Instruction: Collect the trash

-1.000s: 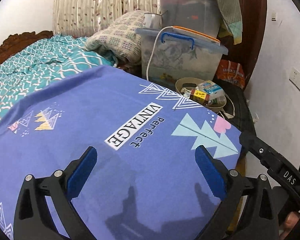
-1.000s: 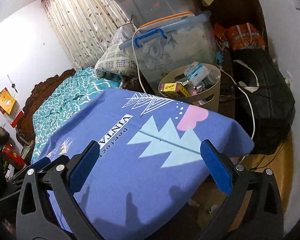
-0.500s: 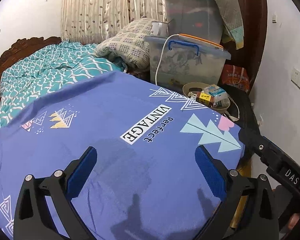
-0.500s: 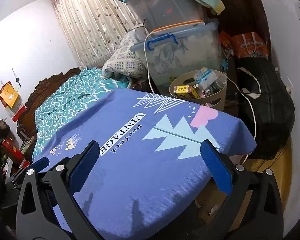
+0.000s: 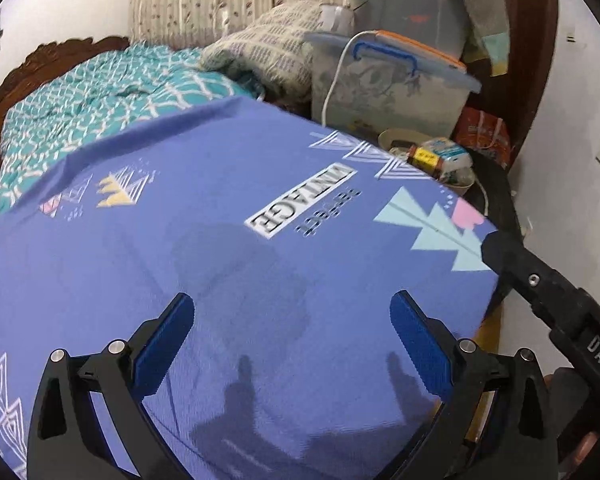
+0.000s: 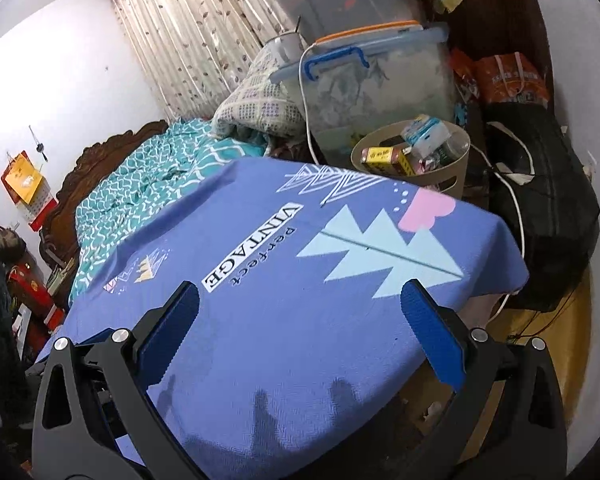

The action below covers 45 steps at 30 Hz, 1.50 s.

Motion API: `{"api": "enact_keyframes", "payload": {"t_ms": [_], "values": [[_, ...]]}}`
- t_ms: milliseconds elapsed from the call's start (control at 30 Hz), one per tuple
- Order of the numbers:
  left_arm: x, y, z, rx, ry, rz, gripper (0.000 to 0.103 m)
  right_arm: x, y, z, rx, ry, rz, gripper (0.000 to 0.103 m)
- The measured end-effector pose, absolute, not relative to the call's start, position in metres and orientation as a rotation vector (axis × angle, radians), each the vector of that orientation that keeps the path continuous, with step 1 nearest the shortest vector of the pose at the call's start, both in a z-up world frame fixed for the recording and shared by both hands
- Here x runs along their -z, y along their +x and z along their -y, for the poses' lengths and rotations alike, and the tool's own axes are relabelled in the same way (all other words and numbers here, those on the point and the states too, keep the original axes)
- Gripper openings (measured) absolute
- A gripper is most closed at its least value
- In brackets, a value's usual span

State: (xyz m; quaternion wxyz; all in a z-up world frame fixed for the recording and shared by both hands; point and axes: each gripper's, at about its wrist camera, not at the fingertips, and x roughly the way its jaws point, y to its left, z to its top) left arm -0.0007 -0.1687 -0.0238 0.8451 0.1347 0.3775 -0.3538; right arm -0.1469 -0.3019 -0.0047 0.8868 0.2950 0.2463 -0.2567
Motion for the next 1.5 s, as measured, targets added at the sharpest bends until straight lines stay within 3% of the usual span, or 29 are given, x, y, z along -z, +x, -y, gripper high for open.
{"api": "enact_keyframes", "payload": {"t_ms": [533, 1000, 1500], "values": [[0.051, 0.009, 0.17, 0.66, 0.305, -0.882, 0.095, 0.032, -0.135, 0.307, 0.5, 0.673, -0.579, 0.099], [0.023, -0.005, 0.161, 0.584, 0.317, -0.706, 0.095, 0.022, -0.144, 0.306, 0.535, 0.651, -0.522, 0.099], [0.018, -0.009, 0.154, 0.572, 0.314, -0.686, 0.095, 0.014, -0.147, 0.297, 0.528, 0.606, -0.499, 0.099]]}}
